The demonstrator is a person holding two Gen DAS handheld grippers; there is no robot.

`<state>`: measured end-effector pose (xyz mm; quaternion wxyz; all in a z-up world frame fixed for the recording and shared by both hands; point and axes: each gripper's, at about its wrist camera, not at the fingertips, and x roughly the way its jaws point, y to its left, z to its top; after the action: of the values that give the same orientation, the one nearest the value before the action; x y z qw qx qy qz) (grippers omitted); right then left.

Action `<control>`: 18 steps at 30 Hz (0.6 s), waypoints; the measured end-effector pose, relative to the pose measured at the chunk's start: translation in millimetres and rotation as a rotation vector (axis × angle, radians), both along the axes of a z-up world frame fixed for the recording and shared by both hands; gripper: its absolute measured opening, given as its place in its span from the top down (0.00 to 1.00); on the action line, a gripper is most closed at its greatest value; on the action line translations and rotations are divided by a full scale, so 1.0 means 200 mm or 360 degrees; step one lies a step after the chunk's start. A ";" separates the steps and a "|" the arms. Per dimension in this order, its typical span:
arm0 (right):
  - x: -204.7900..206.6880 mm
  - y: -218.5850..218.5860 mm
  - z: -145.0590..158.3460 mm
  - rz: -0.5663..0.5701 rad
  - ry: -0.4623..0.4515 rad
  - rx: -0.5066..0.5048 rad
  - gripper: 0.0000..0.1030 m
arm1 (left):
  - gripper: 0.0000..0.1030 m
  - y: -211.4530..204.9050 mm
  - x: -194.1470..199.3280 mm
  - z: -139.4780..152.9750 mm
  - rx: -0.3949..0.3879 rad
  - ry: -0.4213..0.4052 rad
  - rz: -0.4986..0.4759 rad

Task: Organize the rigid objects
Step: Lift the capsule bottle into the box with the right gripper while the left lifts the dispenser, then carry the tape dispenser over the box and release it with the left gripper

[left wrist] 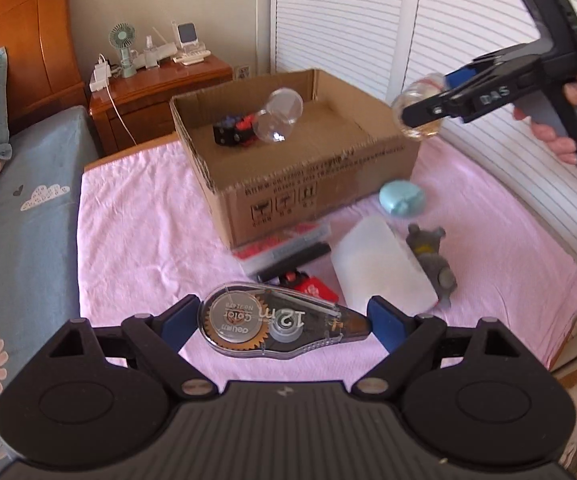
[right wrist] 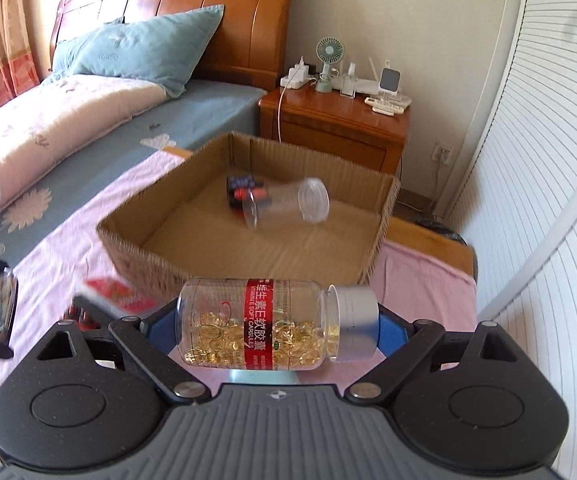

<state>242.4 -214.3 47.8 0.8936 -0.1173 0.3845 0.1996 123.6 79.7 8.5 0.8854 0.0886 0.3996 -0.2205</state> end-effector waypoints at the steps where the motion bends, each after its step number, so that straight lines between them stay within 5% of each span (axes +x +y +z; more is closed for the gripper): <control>1: 0.04 0.02 0.00 -0.0006 0.0002 0.0001 0.07 | 0.13 0.00 0.02 0.02 0.0000 -0.0020 0.0008; 7: 0.19 0.11 -0.04 -0.0050 0.0033 -0.0003 0.00 | 0.13 -0.01 0.10 0.09 0.0003 -0.0099 0.0039; 18: -0.04 0.02 -0.01 -0.0067 0.0041 0.0154 0.00 | 0.13 -0.10 0.28 0.19 0.0003 -0.0113 0.0039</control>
<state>233.6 -210.4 45.8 0.8973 -0.0632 0.3881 0.2006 179.1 60.2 47.1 0.9016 0.0921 0.3691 -0.2059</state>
